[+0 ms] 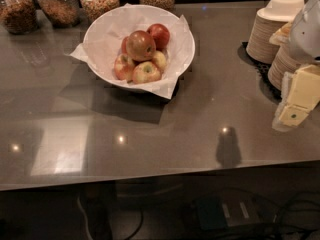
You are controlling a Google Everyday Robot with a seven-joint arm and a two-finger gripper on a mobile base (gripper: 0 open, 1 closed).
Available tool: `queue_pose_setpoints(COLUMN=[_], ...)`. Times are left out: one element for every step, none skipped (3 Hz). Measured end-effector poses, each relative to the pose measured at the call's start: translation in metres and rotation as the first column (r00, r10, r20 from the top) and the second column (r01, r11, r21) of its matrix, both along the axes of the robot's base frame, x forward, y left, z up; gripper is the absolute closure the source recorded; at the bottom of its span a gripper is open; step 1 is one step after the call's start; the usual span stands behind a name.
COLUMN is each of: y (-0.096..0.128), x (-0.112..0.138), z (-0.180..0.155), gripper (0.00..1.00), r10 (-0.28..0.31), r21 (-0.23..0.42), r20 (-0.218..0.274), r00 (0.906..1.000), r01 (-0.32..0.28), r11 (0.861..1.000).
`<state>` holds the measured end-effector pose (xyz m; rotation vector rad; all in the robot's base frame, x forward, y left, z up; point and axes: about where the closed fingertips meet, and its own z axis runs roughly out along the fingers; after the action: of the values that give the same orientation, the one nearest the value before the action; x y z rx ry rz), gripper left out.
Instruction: Pick apple from white bowl
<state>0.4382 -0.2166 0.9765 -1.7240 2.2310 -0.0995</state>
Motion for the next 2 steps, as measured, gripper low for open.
queue_pose_setpoints(y=[0.0,0.0077], x=[0.0,0.0067], z=[0.0,0.0032], gripper=[0.0,0.0], r10=[0.0,0.005], r21=[0.0,0.041], r20=[0.0,0.017], r00=[1.0,0.9998], r01=[0.0,-0.005], r11=[1.0,0.999])
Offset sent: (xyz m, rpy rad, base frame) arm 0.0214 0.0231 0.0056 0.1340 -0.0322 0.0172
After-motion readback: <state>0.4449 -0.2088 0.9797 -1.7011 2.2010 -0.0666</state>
